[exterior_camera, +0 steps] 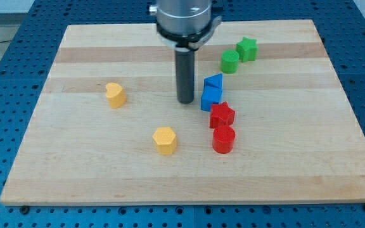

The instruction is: Slightly move the blue cube towards the right

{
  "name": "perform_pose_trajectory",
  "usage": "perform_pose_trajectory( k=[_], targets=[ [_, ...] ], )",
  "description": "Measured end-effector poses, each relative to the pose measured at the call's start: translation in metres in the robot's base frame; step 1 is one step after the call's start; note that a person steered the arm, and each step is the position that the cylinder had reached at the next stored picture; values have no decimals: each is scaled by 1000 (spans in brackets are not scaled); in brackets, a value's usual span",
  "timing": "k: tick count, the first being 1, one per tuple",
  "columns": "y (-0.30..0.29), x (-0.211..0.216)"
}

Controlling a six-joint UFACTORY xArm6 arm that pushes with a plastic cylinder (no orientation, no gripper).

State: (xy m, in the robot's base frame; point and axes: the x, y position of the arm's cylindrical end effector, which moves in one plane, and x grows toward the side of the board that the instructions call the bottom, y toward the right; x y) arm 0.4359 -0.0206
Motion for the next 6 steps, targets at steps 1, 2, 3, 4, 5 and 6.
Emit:
perform_pose_trajectory(
  k=[1, 2, 3, 4, 5, 6],
  targets=[
    [0, 17],
    [14, 18],
    [28, 15],
    [37, 11],
    [36, 10],
    [21, 1]
  ],
)
